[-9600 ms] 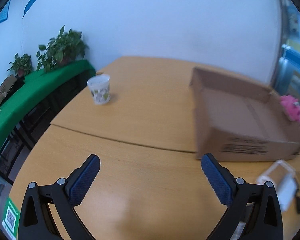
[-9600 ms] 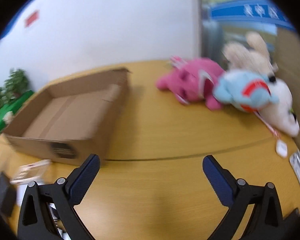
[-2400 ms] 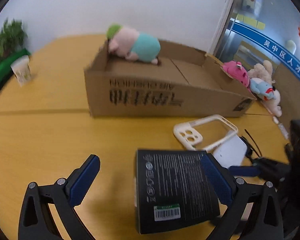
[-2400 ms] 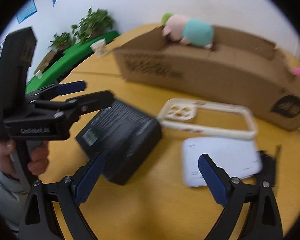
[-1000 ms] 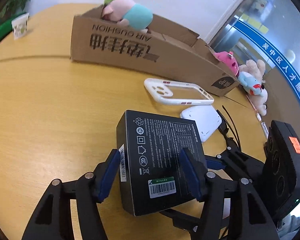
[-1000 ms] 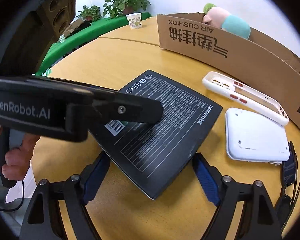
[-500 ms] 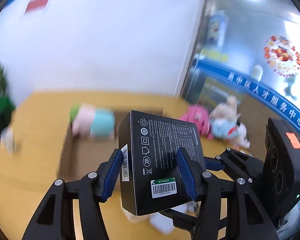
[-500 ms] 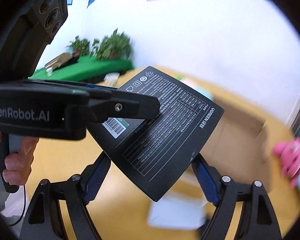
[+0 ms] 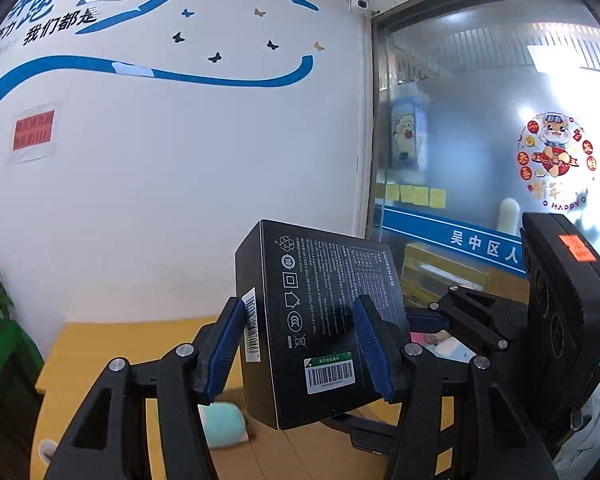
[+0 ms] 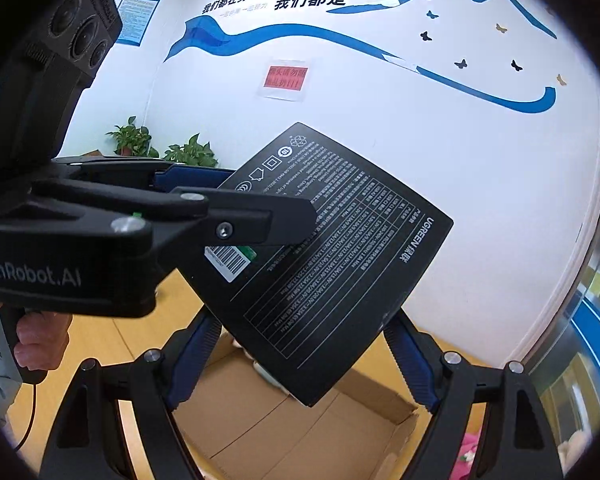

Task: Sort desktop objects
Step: 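Lower the black box into the cardboard box beside the plush and release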

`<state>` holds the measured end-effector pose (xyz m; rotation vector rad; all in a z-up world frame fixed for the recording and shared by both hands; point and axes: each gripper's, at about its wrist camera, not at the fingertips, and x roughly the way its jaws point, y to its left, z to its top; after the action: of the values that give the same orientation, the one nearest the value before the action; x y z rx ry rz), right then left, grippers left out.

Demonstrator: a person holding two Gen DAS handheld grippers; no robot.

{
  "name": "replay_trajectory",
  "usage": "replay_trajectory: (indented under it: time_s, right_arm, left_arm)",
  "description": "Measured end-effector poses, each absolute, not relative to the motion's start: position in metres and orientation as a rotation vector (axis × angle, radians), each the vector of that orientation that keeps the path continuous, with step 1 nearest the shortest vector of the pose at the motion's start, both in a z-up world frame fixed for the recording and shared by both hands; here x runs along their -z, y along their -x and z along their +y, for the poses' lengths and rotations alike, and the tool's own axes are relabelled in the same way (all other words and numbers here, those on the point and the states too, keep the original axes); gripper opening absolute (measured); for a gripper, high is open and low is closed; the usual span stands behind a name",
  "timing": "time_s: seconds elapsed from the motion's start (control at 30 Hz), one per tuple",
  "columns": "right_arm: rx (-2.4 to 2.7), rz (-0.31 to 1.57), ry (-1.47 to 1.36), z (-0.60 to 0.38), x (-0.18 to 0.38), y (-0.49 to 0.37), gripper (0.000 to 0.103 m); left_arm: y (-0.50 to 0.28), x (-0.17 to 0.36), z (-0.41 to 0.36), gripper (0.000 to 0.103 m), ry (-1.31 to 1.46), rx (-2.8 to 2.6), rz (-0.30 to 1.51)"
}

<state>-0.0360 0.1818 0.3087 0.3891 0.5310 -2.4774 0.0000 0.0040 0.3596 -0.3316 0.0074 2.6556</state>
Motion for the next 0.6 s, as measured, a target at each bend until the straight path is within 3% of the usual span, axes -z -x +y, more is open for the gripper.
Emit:
replay_trajectory:
  time_s: [0.27, 0.6]
  right_arm:
    - [2.444, 0.547, -0.555, 0.193, -0.309, 0.134, 0.083]
    - [2.340, 0.439, -0.856, 0.199, -0.183, 0.256, 0.083]
  left_arm:
    - [0.103, -0.335, 0.026, 0.054, 0.476, -2.617, -0.018]
    - [0.228, -0.212, 0.050, 0.053, 0.831, -2.562, -0.053]
